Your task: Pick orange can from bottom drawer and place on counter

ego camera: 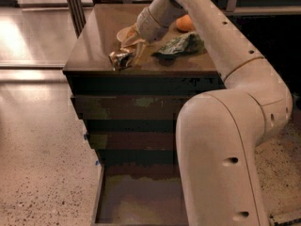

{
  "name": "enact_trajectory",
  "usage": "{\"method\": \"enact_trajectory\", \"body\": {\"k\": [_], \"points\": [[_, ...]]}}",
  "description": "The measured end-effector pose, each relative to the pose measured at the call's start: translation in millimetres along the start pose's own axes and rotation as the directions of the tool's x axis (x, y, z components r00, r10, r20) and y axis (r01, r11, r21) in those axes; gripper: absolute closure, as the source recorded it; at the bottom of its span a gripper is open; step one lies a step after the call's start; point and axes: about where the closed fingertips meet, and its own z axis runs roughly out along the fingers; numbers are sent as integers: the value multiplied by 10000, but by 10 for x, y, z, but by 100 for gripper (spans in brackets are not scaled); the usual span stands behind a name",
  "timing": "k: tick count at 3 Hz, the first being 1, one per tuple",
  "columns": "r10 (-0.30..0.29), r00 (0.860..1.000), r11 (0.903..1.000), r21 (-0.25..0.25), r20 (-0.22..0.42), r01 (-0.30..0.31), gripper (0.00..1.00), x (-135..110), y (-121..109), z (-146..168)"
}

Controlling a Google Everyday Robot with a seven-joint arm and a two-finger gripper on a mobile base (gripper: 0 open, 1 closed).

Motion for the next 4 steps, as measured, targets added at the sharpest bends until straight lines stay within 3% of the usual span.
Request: {"method": "enact_trajectory", "body": {"k": [1,3,4], "points": [[384,9988,9982,-477,300,-369,100,-71,315,185],[305,9987,9991,-315,399,-293,100,-91,241,164],[60,9991,10000,-64,421,-57,100,-113,82,65]]}}
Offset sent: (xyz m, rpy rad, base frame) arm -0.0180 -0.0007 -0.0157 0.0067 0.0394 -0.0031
